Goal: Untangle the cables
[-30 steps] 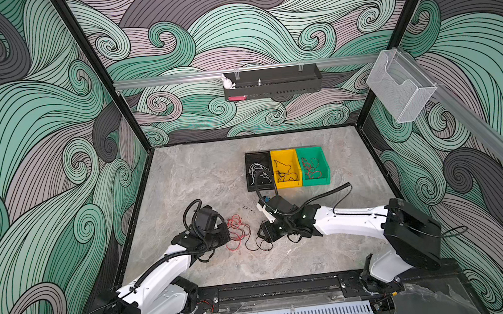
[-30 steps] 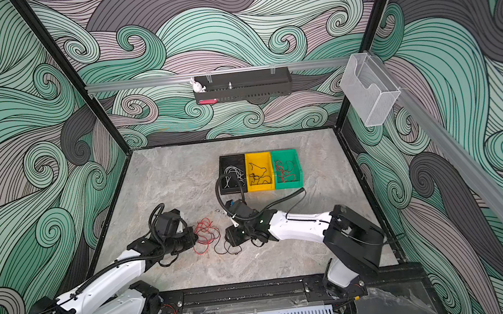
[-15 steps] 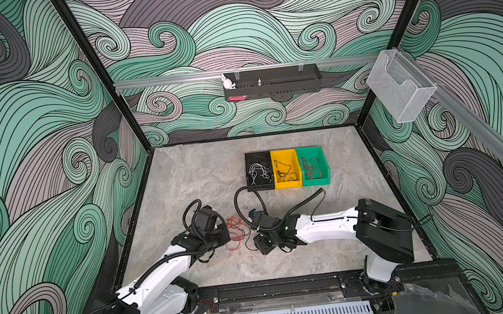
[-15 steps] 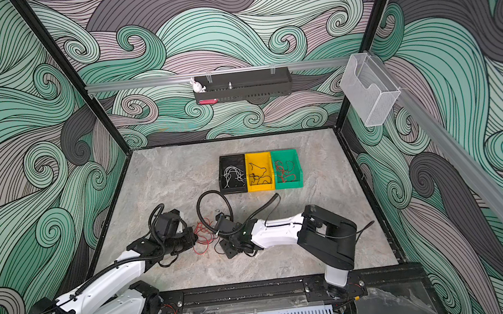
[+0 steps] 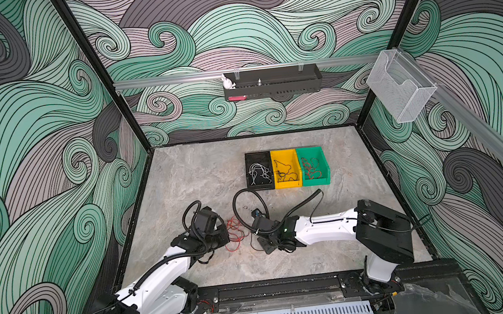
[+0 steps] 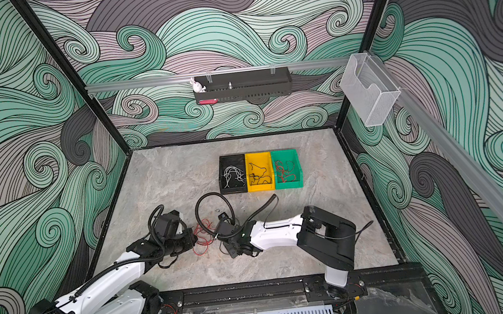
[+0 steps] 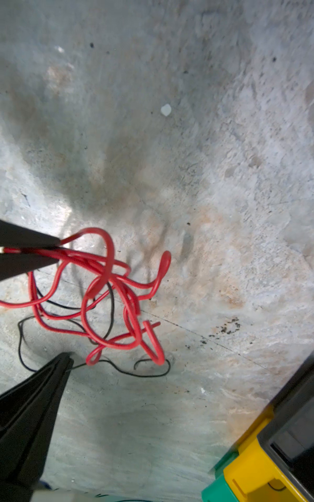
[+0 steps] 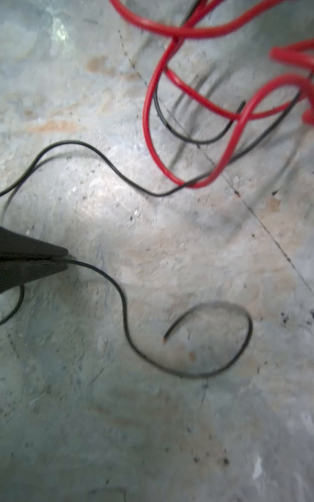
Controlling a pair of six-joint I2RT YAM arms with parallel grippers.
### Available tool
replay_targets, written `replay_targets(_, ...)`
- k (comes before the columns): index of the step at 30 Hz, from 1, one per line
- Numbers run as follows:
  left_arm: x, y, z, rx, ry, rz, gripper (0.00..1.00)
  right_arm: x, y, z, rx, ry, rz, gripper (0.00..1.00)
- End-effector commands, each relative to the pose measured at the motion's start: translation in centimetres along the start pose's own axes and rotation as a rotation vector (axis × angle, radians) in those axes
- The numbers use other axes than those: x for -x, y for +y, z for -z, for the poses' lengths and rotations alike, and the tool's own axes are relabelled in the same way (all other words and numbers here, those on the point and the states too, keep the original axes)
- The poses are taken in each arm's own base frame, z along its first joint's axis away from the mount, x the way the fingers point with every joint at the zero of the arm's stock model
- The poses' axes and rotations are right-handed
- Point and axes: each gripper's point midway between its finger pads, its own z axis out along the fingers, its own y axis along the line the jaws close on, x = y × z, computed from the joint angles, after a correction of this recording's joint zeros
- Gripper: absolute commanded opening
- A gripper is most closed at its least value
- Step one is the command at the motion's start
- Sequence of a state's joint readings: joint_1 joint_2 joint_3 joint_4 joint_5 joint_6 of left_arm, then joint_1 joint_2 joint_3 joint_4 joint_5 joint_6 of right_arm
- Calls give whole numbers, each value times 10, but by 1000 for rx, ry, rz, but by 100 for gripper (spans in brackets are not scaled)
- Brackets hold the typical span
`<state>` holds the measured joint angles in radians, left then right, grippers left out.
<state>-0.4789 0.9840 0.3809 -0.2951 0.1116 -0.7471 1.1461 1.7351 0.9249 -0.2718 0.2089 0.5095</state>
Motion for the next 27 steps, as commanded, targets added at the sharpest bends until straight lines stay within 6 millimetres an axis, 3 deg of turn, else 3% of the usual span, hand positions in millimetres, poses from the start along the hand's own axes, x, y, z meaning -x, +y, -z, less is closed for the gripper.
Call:
replay_targets(1, 3, 5, 3, 23, -17, 7, 2, -3, -33, 8, -74, -4, -50, 2)
replay_targets(17, 4, 7, 4, 32, -32, 11, 3, -13, -173, 43, -240, -92, -356, 0)
replay_targets(27, 5, 9, 5, 40, -41, 15, 3, -24, -230, 61, -294, -131, -523, 0)
